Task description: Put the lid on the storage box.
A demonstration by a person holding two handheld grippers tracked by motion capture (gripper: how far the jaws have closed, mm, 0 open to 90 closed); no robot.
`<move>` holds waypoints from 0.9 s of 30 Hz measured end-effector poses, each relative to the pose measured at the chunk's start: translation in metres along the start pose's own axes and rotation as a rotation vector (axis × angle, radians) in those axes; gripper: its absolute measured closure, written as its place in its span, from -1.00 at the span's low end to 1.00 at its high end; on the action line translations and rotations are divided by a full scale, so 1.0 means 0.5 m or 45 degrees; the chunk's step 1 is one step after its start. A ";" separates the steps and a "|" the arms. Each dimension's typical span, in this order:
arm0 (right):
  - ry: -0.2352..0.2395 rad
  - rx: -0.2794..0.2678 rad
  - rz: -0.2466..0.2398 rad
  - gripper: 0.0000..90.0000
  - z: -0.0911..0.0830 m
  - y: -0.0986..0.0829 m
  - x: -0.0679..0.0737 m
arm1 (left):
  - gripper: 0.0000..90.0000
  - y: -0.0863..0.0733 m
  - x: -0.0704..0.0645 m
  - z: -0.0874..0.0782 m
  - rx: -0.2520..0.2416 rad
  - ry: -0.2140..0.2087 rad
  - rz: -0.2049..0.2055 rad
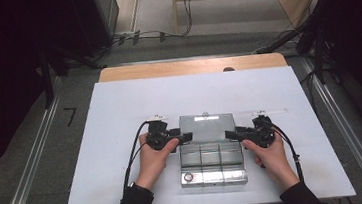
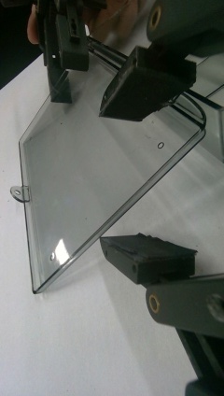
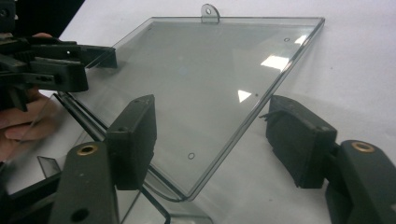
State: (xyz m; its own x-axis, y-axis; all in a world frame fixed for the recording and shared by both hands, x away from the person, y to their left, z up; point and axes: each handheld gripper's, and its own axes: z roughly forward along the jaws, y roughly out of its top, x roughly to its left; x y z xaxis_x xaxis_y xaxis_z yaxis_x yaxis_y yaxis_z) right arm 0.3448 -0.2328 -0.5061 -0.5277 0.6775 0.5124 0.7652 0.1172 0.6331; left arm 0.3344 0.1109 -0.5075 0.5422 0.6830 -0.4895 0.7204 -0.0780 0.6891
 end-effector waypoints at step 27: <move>0.022 -0.229 -0.236 0.41 -0.048 -0.012 0.023 | 0.51 0.003 -0.018 -0.040 -0.141 -0.093 0.135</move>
State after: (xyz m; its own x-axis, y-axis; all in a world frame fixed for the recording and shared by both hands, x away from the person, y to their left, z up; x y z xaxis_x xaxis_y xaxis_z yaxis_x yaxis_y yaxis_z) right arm 0.3250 -0.2432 -0.4901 -0.6598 0.6441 0.3869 0.5778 0.1058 0.8093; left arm 0.3221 0.1189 -0.4914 0.6456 0.6204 -0.4454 0.6075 -0.0638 0.7917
